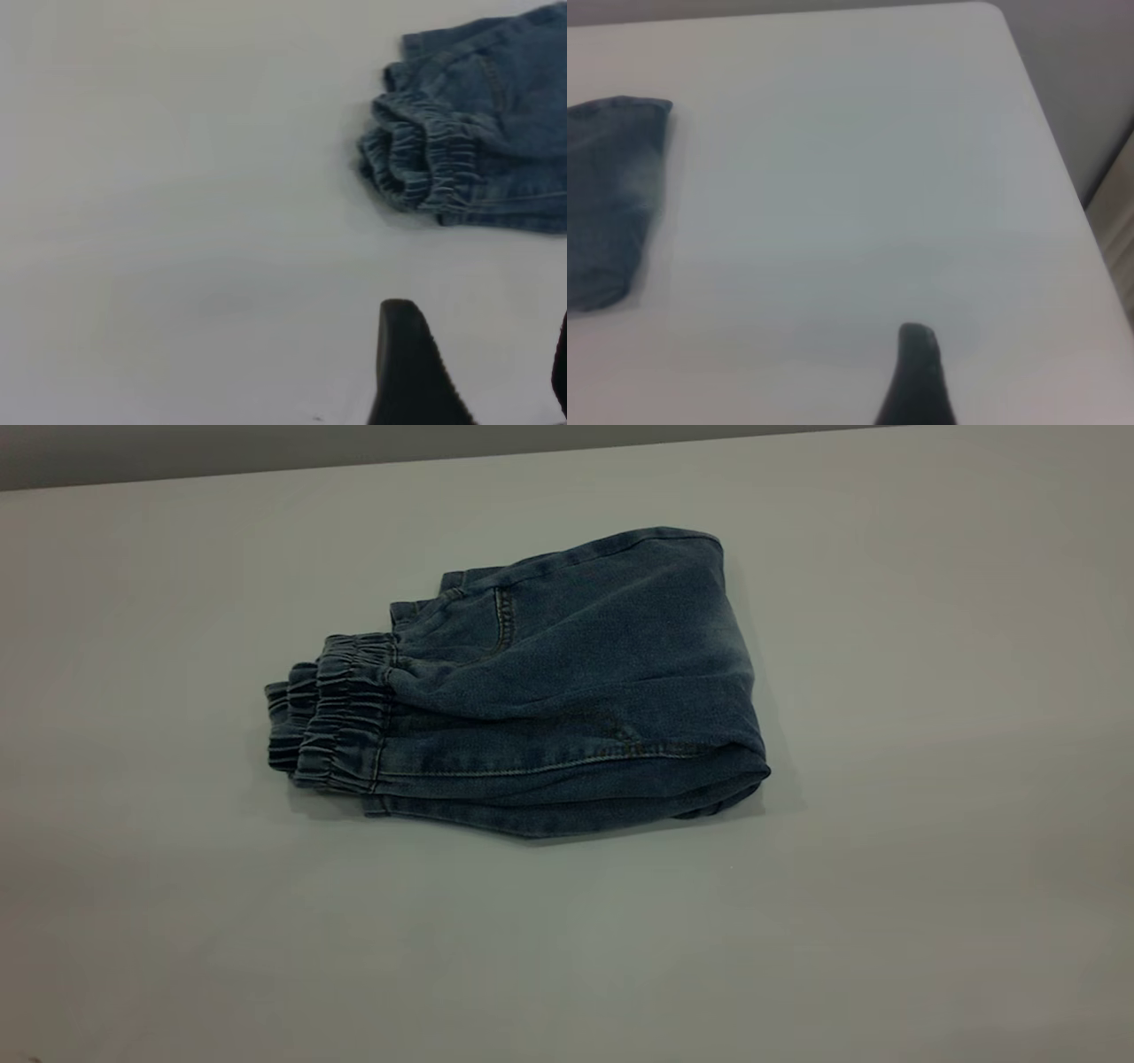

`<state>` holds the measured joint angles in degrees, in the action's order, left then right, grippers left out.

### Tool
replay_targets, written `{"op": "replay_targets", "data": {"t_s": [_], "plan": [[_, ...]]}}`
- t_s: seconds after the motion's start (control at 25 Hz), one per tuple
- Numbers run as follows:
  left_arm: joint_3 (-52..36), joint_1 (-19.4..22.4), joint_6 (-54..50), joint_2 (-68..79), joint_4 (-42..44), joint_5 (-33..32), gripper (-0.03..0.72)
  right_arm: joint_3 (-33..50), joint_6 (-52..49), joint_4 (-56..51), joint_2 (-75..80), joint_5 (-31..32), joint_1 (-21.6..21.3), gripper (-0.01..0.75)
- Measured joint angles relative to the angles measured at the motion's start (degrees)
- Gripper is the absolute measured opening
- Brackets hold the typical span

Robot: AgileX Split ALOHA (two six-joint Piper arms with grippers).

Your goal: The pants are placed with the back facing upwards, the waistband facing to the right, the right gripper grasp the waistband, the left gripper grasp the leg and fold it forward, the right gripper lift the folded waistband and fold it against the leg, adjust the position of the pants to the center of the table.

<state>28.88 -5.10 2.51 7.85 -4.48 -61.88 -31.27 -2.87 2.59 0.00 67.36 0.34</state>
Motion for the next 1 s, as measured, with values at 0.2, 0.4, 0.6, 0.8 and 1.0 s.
{"op": "replay_targets", "data": {"t_s": [0.2, 0.4, 0.6, 0.8, 1.0], "plan": [[0.00, 0.00, 0.00, -2.57, 0.00, 0.00, 0.359, -0.05, 0.05, 0.00, 0.00, 0.00, 0.00, 0.479], [0.00, 1.10, -0.06, -6.56, 0.00, 0.00, 0.359, -0.05, 0.05, 0.00, 0.00, 0.04, 0.05, 0.479], [0.00, 4.41, -0.06, -7.90, 0.00, -0.05, 0.359, -0.05, 0.05, 0.00, 0.00, 0.04, 0.05, 0.479], [0.00, 4.42, -0.06, -7.85, 0.00, -0.05, 0.359, -0.05, 0.05, 0.00, 0.00, 0.04, 0.05, 0.479], [0.00, 4.38, 0.02, -7.85, 0.00, -0.05, 0.359, -0.05, 0.05, 0.00, 0.00, 0.04, 0.05, 0.479]]}}
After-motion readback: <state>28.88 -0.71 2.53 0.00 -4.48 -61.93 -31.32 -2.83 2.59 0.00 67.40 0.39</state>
